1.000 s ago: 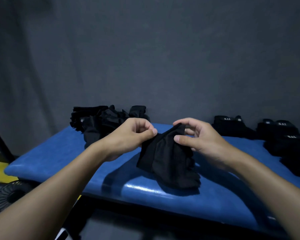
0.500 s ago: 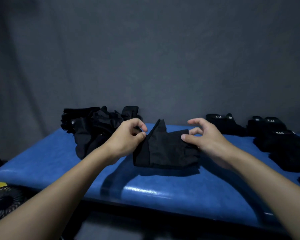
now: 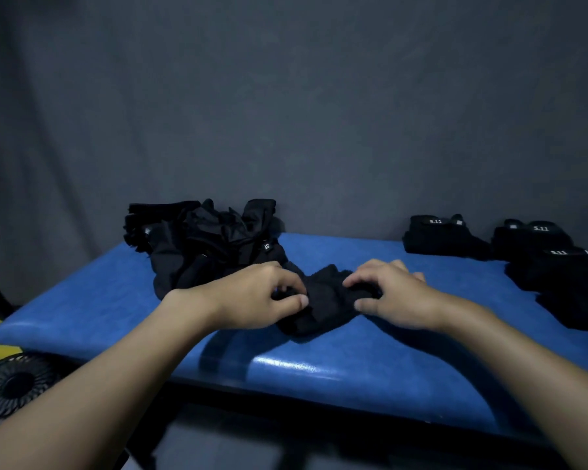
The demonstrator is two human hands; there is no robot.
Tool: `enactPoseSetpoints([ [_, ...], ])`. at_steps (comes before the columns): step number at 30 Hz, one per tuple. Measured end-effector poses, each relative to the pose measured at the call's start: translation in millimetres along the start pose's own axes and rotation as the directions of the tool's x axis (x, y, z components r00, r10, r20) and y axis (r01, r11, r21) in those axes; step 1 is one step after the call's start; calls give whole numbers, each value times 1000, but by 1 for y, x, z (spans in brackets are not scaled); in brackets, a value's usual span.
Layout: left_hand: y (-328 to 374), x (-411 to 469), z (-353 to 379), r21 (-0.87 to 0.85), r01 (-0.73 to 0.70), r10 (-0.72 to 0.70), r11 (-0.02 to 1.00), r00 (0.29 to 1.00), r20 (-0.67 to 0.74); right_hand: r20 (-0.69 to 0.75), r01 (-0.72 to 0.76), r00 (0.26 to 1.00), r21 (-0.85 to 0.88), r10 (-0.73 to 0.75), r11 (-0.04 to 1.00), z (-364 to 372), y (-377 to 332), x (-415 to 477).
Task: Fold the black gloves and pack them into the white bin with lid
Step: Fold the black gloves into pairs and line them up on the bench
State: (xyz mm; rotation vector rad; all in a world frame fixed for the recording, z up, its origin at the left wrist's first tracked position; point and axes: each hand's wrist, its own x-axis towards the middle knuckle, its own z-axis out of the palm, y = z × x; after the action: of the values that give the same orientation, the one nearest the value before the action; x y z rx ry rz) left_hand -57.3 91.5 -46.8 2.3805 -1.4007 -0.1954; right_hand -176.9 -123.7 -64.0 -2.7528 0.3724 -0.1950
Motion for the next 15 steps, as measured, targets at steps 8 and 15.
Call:
enactPoseSetpoints([
  [8,-2,-6,1,19,-47,47,999,999,-14,-53,79,996,81,-75,994,7,-6,2],
  [15,12,-11,-3,-90,-32,31,995,999,-16,-35,71,997,26,-70,997,11,0,12],
])
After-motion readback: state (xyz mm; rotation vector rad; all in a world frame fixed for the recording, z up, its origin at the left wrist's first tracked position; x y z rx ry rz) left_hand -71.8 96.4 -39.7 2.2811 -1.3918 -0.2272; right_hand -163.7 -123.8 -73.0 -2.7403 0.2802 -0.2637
